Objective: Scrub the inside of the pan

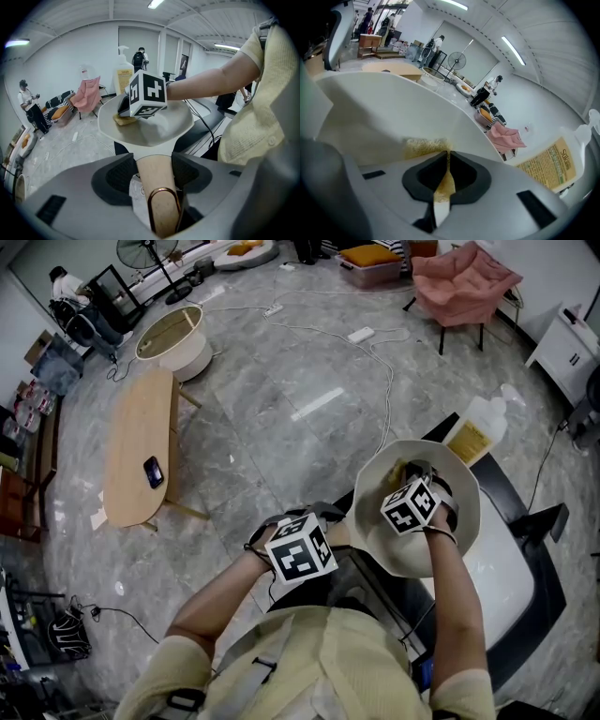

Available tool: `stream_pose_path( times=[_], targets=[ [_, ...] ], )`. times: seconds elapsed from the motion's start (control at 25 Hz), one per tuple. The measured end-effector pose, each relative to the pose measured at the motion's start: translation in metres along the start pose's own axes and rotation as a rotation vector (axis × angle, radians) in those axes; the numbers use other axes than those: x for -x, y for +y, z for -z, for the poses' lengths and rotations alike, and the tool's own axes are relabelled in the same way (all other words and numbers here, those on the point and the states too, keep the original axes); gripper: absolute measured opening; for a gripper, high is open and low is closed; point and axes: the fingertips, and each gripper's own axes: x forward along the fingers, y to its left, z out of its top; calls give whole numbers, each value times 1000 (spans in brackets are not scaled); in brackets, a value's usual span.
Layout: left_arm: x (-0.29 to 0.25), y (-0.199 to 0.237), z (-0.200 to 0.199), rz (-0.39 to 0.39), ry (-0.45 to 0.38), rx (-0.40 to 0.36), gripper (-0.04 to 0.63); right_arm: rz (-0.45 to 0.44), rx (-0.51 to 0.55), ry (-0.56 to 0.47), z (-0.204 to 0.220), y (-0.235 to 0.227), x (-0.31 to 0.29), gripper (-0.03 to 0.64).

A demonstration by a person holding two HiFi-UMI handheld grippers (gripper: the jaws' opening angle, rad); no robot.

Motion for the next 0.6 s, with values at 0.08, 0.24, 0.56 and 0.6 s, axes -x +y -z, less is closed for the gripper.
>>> stream_pose_path(
  times=[0.08, 0.24, 0.56, 0.6],
  targets=[
    [-1, 0, 0, 1, 0, -1, 264, 24, 15, 30, 9, -7, -3, 34],
    [0, 0, 0, 4, -2, 1, 264, 81, 88, 96, 25, -18, -4, 34],
    [0, 0, 0, 5, 7, -2, 264, 179, 269, 242, 57, -36, 3, 34],
    [0, 0, 0, 5, 8, -2, 264, 184, 284, 263, 61, -37, 5, 34]
  ],
)
